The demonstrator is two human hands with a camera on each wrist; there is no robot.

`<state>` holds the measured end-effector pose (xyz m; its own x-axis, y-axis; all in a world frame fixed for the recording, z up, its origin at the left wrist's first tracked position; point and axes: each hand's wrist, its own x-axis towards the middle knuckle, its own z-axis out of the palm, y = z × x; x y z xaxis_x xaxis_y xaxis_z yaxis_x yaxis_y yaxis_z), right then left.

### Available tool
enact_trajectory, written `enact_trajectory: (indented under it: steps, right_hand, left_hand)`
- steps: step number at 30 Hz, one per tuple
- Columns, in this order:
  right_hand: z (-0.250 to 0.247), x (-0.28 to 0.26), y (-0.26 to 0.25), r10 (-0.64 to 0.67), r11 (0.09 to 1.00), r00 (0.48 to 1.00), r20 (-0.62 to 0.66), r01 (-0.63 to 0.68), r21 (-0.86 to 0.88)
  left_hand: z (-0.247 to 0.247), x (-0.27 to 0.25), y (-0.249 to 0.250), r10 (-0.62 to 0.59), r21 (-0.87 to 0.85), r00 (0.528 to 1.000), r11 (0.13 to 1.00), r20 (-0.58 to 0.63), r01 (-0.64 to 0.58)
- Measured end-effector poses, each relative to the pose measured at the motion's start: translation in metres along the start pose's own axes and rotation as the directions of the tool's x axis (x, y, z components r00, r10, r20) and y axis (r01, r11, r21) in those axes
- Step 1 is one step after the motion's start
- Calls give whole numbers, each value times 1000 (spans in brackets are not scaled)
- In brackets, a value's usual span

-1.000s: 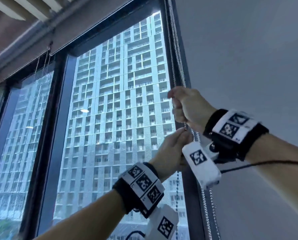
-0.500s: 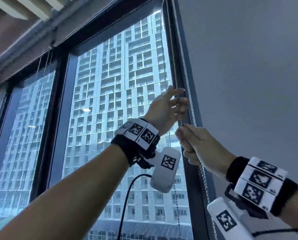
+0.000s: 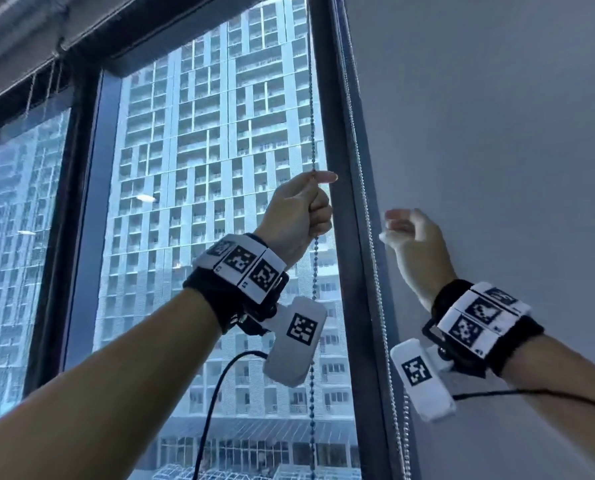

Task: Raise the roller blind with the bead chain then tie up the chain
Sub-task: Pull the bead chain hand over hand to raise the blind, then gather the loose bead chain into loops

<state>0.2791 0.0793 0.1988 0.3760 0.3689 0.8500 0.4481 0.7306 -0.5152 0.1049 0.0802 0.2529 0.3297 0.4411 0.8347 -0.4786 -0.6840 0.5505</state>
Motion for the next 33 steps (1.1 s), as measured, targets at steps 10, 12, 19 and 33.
enact_trajectory:
  steps: [10,12,19,33]
  right_hand:
    - [32,23,6,93,719,989,-115,-147,-680]
    - [25,18,11,1,645,992,-127,-98,-758]
    - [25,6,9,60,692,998,-27,-61,-719]
    - [58,-12,-13,80,663,988,130,44,-747]
  left_hand:
    - [-5,-8,0,7,187,1000,982,0,-7]
    - [-12,-11,1,1,213,1000,977,-15,2]
    - [-20,-20,-10,-73,250,997,965,-23,77]
    - [-25,-27,-14,-77,241,996,967,-46,86]
